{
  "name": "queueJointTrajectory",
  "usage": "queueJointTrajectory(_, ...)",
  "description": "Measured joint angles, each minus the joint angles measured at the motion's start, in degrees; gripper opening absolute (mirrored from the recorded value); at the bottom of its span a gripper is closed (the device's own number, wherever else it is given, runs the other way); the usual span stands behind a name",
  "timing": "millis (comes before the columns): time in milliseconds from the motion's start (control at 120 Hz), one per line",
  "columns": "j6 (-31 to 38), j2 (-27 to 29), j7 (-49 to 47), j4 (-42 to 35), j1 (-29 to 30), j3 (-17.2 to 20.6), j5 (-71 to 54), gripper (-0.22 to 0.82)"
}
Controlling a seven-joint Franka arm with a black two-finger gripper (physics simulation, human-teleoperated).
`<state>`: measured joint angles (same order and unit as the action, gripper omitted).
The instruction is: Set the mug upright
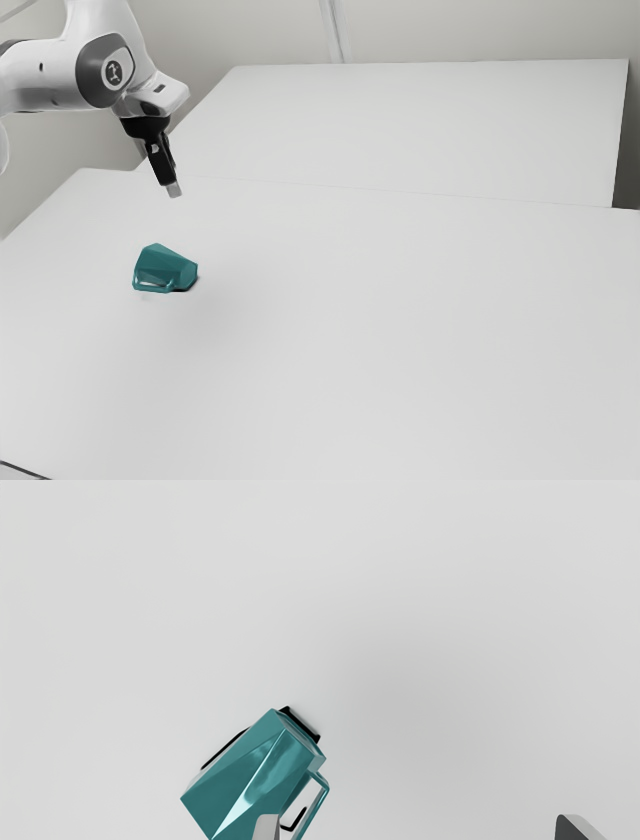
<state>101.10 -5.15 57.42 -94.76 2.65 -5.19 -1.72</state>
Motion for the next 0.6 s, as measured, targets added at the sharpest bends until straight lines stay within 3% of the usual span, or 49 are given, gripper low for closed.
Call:
queueJointTrajectory(475, -0.43, 6.85, -0.2, 0.13, 3.9, -0.05, 5.95, 0.6)
queueJointTrajectory(600, -0.66, 7.67, -0.26, 0.02, 2.33, -5.97, 8.95, 0.6)
